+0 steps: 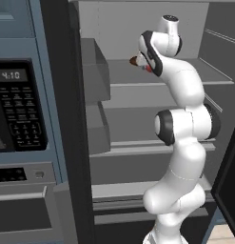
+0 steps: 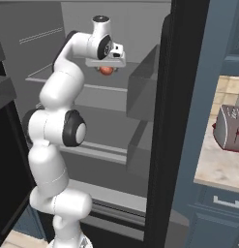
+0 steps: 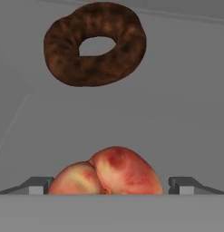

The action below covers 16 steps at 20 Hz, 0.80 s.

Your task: Pick up each peach from the fridge and place one peach on each plate on the dining counter.

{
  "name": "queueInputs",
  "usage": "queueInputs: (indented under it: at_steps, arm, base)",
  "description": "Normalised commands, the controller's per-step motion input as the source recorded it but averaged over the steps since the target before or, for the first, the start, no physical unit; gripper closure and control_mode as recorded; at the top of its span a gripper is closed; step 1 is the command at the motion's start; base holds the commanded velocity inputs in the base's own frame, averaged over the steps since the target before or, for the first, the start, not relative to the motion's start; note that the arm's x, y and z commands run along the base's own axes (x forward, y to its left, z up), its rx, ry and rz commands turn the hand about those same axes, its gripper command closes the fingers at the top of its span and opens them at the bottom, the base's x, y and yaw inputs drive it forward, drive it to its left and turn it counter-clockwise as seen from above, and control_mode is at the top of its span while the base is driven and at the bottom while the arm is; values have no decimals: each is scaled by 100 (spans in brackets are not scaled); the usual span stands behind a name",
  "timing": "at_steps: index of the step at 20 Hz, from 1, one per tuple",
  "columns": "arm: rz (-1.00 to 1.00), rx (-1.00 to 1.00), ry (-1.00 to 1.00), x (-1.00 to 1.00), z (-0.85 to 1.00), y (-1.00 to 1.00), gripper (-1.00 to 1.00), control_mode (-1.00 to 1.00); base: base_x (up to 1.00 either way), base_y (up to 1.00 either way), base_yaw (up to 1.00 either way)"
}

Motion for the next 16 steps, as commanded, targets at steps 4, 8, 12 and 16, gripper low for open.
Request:
queueInputs:
  at_steps: [4, 8, 12, 16]
  arm:
    - [-4, 8, 0, 3, -39, 2, 100, -100]
    - [-6, 7, 1, 0, -54, 4, 100, -100]
    - [-8, 4, -2, 0, -47, 1, 100, -100]
    - [-10, 15, -31, -27, -25, 0, 100, -100]
  base:
    - [0, 0, 0]
    - [0, 0, 0]
    - [0, 0, 0]
    - [0, 0, 0]
